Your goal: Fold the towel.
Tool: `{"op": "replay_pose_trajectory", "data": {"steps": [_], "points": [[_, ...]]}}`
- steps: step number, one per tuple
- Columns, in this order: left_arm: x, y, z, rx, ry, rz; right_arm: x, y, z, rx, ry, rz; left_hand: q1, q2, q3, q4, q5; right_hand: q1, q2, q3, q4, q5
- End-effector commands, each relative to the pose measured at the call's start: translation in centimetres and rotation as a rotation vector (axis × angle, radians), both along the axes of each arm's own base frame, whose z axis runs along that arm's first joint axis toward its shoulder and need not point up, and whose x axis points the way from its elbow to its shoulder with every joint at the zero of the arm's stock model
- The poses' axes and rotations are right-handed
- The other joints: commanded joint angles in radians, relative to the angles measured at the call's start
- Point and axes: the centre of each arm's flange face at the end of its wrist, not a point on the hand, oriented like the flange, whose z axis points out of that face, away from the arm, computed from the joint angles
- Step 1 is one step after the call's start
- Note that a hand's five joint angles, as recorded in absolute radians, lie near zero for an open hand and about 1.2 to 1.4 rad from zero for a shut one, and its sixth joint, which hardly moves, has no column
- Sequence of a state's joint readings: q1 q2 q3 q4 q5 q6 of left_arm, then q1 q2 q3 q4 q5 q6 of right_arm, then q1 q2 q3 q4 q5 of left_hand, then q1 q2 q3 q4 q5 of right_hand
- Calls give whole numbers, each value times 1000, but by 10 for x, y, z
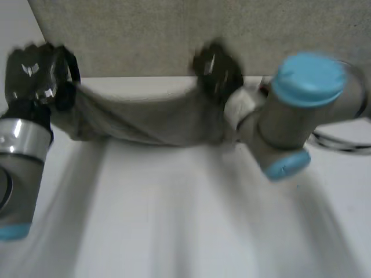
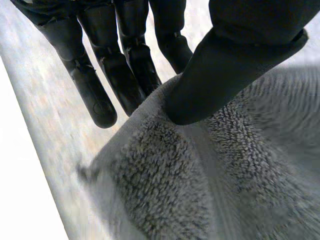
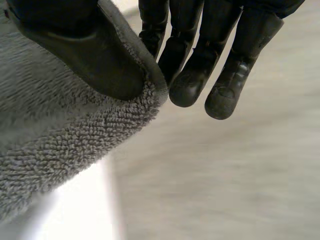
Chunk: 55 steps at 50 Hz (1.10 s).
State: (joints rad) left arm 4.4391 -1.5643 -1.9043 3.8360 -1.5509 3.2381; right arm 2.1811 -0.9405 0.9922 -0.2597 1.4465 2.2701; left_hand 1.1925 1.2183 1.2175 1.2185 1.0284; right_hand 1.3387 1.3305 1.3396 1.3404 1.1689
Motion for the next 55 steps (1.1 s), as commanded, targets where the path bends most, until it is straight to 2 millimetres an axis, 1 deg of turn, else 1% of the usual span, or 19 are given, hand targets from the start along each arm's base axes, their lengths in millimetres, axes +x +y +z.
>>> {"op": "replay_pose_trajectory", "data": {"steps": [1, 4, 7, 9, 10, 12, 13, 15, 16, 17, 18, 20, 23, 35, 37, 38, 40, 48, 55], "points": [[-13, -27, 80, -332, 104, -12, -32, 8, 149, -350, -527, -62, 204, 178, 179, 178, 193, 58, 66, 57, 56, 53], [-12, -29, 96, -401, 134, -7, -37, 14, 145, -305, -516, -59, 204, 178, 179, 178, 193, 58, 66, 57, 56, 53], [-12, -27, 89, -375, 142, -21, -37, 16, 132, -257, -471, -59, 204, 178, 179, 178, 193, 58, 66, 57, 56, 53], [-11, -25, 76, -333, 131, -25, -34, 20, 87, -91, -321, -38, 204, 178, 179, 178, 193, 58, 66, 57, 56, 53], [-11, -25, 75, -333, 131, -25, -34, 20, 87, -90, -321, -38, 204, 178, 179, 178, 193, 58, 66, 57, 56, 53], [-10, -18, 38, -225, 93, -29, -36, 30, 32, 117, -144, -7, 204, 178, 179, 178, 193, 58, 66, 57, 56, 53], [-10, -18, 38, -224, 93, -29, -36, 30, 32, 119, -143, -7, 204, 178, 179, 178, 193, 58, 66, 57, 56, 53], [-8, -8, 1, -114, 55, -30, -44, 46, -27, 332, 34, 9, 204, 178, 179, 178, 193, 58, 66, 57, 56, 53], [-8, -8, 1, -114, 55, -30, -44, 46, -27, 333, 35, 9, 204, 178, 179, 178, 193, 58, 66, 57, 56, 53], [-6, -1, -17, -55, 35, -36, -50, 54, -55, 427, 120, 5, 204, 178, 179, 178, 193, 58, 66, 57, 56, 53], [-6, -1, -18, -54, 35, -36, -50, 55, -55, 428, 121, 5, 204, 178, 179, 178, 193, 58, 66, 57, 56, 53], [-2, 9, -45, 40, -4, -53, -62, 74, -94, 552, 258, 9, 204, 178, 179, 178, 193, 58, 66, 57, 56, 53], [1, 16, -64, 110, -34, -77, -70, 87, -115, 602, 315, 9, 204, 178, 179, 178, 193, 58, 66, 57, 56, 53], [10, 7, -68, 123, -44, -66, -71, 90, -121, 554, 193, 21, 204, 178, 179, 178, 193, 58, 66, 57, 56, 53], [13, 6, -67, 120, -43, -56, -73, 87, -112, 544, 141, 11, 204, 178, 179, 178, 193, -464, -455, -464, -465, -468], [13, 6, -67, 120, -43, -56, -73, 87, -112, 543, 141, 11, 204, 178, 179, 178, 193, -467, -459, -468, -469, -472], [14, 6, -67, 122, -43, -51, -80, 77, -102, 546, 69, -20, 204, 178, 179, 178, 193, -959, -951, -960, -961, -964], [15, 7, -70, 131, -44, -50, -101, 48, -87, 642, -164, -103, 204, 178, 179, 178, 193, -1019, -1011, -1020, -1021, -1024], [17, 7, -69, 128, -43, -43, -107, 42, -93, 690, -176, -119, 204, 178, 179, 178, 193, -1013, -1005, -1014, -1015, -1018]]}}
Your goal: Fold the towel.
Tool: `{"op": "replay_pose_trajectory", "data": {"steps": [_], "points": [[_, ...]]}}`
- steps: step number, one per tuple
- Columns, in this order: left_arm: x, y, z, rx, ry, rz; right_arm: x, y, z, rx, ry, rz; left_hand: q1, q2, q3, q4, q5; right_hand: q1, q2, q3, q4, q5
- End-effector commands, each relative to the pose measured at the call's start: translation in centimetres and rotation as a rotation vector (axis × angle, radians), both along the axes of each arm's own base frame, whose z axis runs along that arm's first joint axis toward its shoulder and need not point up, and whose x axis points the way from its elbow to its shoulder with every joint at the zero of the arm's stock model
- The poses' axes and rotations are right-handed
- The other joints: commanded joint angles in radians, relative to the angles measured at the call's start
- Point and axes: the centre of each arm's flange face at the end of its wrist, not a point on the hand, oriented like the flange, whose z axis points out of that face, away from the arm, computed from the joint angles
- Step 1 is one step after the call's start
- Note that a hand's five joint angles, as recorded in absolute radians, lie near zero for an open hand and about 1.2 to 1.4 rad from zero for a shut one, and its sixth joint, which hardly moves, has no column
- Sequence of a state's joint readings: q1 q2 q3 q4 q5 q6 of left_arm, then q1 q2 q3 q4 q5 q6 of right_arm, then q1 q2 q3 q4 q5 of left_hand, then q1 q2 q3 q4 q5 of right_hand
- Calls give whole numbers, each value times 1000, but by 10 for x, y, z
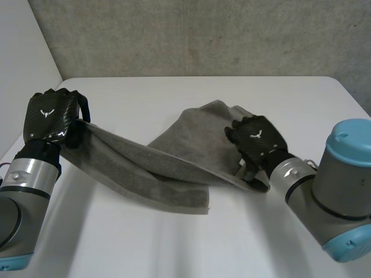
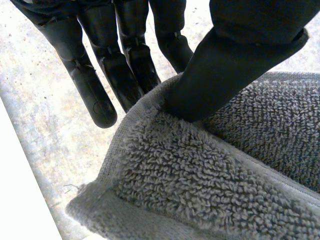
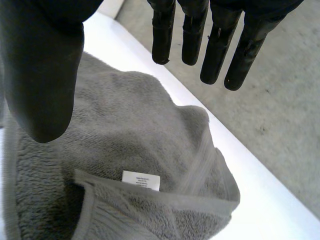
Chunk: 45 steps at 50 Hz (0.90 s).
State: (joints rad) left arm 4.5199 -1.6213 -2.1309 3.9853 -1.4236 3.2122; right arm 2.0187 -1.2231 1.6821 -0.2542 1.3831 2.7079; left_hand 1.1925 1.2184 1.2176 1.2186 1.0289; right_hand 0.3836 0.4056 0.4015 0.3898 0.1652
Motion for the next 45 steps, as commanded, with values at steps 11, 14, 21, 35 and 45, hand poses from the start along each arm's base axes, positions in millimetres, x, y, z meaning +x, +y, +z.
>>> {"op": "replay_pose_trajectory", "data": {"steps": [11, 14, 21, 35, 45], "points": [[6, 0, 1, 2, 1, 17, -21, -21, 3, -62, 214, -13, 204, 178, 179, 178, 193, -23, -45, -41, -29, 21], [5, 0, 1, 2, 1, 16, -21, -16, -5, -9, 229, 5, 204, 178, 179, 178, 193, -29, -50, -46, -35, 15], [5, 2, 2, 0, 0, 16, -19, -22, -28, 93, 158, -22, 204, 178, 179, 178, 193, -31, -53, -49, -38, 12], [5, 2, 1, 3, 0, 14, -15, -27, -29, 118, 62, -52, 204, 178, 179, 178, 193, -31, -53, -49, -38, 12], [5, 4, 1, 4, -2, 13, -3, -22, -38, 100, 63, -51, 204, 178, 179, 178, 193, -26, -48, -43, -32, 18]]}}
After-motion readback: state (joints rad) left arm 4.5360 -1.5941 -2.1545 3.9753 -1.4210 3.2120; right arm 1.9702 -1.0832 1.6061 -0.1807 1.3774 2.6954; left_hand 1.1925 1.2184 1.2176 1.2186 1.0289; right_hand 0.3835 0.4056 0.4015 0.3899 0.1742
